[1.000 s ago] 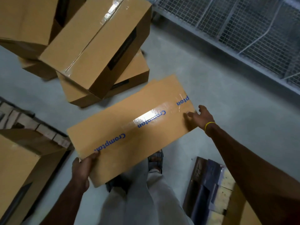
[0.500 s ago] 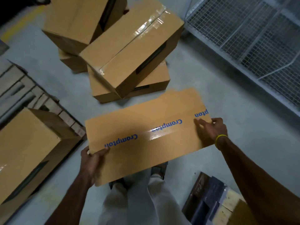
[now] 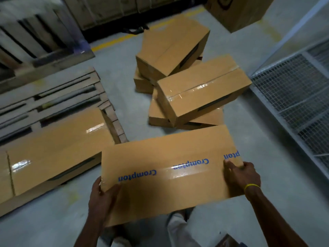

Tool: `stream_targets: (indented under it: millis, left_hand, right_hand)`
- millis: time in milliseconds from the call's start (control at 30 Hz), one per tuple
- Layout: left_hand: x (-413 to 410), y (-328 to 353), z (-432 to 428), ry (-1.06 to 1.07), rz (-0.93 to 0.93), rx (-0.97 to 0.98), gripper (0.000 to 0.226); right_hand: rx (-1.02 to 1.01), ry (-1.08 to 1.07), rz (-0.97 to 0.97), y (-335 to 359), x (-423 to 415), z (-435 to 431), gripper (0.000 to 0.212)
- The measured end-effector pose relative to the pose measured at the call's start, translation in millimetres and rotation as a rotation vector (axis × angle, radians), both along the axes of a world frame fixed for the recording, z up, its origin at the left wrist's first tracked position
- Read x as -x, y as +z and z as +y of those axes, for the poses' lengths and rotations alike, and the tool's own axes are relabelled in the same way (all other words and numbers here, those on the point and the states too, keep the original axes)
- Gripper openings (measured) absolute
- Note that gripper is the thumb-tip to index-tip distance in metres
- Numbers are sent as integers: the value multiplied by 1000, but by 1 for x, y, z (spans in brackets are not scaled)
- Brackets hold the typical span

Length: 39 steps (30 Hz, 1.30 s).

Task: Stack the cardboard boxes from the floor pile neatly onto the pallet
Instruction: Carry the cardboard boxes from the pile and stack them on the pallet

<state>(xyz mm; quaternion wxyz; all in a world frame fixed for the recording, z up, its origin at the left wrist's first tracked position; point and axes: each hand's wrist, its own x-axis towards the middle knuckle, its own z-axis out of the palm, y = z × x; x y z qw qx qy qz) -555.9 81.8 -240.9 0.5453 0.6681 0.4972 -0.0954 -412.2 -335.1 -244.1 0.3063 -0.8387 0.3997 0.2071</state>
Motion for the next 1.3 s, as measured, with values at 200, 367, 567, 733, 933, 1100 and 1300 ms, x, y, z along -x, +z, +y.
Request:
stream_targets:
  millis: [200, 367, 567, 733, 933, 1100, 1300]
  left_hand:
    - [60, 20, 101, 76, -90, 15, 70]
    - [103, 55, 193, 127, -179, 22, 70]
    - [145, 101, 310, 154, -325, 34, 27]
    - [174, 135, 395, 212, -406, 4, 25]
    - [198, 151, 492, 300, -432, -78, 29]
    - [205, 161, 565, 314, -390, -149, 50]
    - [183, 174, 677, 290, -326, -218, 56]
  right_hand:
    - [93, 200, -44, 46, 2, 95, 62]
    - [153, 326, -82, 92, 19, 201, 73]
    - [151, 407, -161, 143, 35, 334, 69]
    - [123, 508, -243, 168, 37, 440, 78]
    - [40, 593, -313, 179, 32, 557, 67]
    - [-25, 657, -323, 174, 24, 640, 66]
    - [-120, 685, -322, 170, 6, 755, 65]
